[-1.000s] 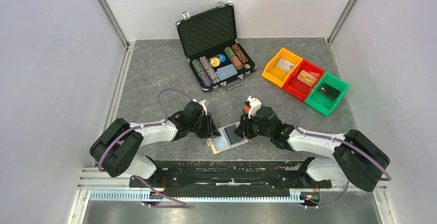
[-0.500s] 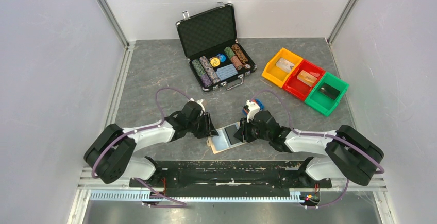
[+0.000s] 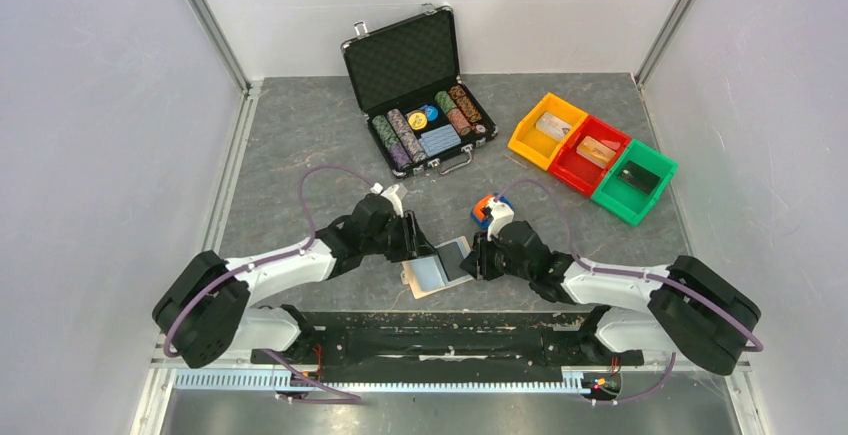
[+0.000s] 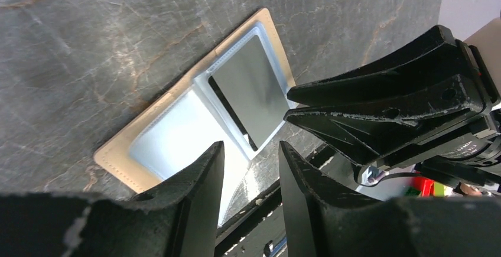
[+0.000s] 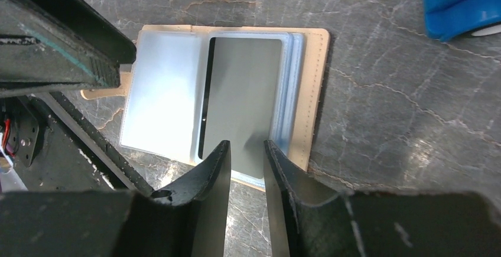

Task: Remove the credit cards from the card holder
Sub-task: Remove the credit card from the card holder.

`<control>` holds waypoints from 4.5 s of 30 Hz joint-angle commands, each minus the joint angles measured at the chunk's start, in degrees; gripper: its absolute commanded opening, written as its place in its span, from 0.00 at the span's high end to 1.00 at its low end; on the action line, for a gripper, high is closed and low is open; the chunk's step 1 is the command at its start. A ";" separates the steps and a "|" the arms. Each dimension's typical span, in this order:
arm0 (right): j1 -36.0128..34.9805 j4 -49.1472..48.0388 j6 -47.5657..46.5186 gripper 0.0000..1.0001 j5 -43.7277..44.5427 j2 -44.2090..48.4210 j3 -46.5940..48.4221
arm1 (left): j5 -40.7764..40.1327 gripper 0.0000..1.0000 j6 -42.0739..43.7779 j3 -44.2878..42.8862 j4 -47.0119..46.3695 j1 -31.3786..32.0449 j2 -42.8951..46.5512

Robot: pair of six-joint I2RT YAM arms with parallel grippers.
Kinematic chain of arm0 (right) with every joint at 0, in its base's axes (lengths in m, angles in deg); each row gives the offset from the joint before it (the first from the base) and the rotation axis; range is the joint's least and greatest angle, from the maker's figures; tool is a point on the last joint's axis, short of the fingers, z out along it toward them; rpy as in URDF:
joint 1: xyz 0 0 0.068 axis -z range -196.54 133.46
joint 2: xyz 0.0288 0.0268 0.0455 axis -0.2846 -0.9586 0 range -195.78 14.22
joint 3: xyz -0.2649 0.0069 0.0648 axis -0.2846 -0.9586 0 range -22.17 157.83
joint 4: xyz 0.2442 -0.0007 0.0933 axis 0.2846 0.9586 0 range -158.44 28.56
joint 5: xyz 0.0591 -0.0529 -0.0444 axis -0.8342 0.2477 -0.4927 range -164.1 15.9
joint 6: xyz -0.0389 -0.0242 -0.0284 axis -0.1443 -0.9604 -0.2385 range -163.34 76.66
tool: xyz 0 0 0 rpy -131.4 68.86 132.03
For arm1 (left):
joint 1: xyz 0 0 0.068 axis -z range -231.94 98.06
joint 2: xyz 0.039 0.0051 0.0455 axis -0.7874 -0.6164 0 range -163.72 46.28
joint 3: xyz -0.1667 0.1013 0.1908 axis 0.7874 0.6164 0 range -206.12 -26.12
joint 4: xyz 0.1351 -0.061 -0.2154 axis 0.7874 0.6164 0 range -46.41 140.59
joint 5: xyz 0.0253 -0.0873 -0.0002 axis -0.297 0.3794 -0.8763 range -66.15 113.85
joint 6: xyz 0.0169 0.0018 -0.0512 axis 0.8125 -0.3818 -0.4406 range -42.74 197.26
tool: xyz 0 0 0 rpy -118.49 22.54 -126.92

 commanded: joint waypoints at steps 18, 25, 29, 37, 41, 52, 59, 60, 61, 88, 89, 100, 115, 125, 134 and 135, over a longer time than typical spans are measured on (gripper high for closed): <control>0.28 -1.10 -0.76 0.72 -0.02 -3.33 1.53 | 0.86 0.55 -5.23 3.11 -16.38 1.53 -11.07; 0.29 -3.42 1.49 0.78 -1.59 -2.73 -1.02 | 0.83 0.57 -5.10 4.82 -19.49 1.53 -10.92; 0.28 -4.67 2.60 0.82 -2.16 -2.61 -2.40 | 1.79 0.58 -6.65 6.46 -23.14 1.61 -11.13; 0.26 -6.90 4.36 0.85 -3.20 -2.69 -4.38 | 2.71 0.60 -8.35 8.55 -27.57 1.86 -10.71; 0.28 -7.74 5.13 0.85 -3.34 -2.75 -4.86 | 2.95 0.62 -8.74 9.77 -30.21 2.01 -10.73; 0.28 -8.81 5.61 0.87 -2.64 -3.04 -6.35 | 3.99 0.63 -11.56 12.11 -35.32 2.06 -12.69; 0.29 -9.01 5.88 0.88 -2.78 -2.99 -6.41 | 4.17 0.64 -11.84 12.00 -35.85 2.32 -14.05; 0.28 -9.08 5.89 0.88 -2.72 -3.04 -6.33 | 4.30 0.65 -12.04 12.05 -36.39 2.41 -14.20; 0.24 -9.17 5.96 0.88 -2.88 -3.10 -6.37 | 4.58 0.65 -12.42 12.21 -37.14 2.47 -14.32; 0.63 -9.37 5.17 0.89 -1.81 -2.88 -7.54 | 7.97 0.82 -21.51 16.93 -59.59 2.15 -22.41; 0.64 -9.43 5.17 0.89 -1.74 -2.95 -7.54 | 7.89 0.81 -21.37 16.92 -59.42 2.15 -22.25; 0.82 -10.59 5.04 0.90 -2.43 -5.32 -7.40 | 7.34 0.96 -21.15 18.94 -62.69 1.97 -20.51; 1.16 -10.37 4.93 0.90 -2.14 -4.92 -7.88 | 8.26 0.98 -22.93 20.52 -68.48 1.42 -23.61; 1.28 -10.44 4.93 0.90 -2.24 -4.99 -7.96 | 8.42 0.93 -22.16 21.00 -68.23 1.27 -24.35; 1.42 -10.25 4.99 0.90 -2.28 -5.10 -7.66 | 8.37 0.87 -21.20 21.62 -67.90 0.92 -23.22; 1.43 -10.24 4.97 0.90 -2.31 -5.09 -7.60 | 8.37 0.89 -20.87 21.67 -67.44 0.85 -22.92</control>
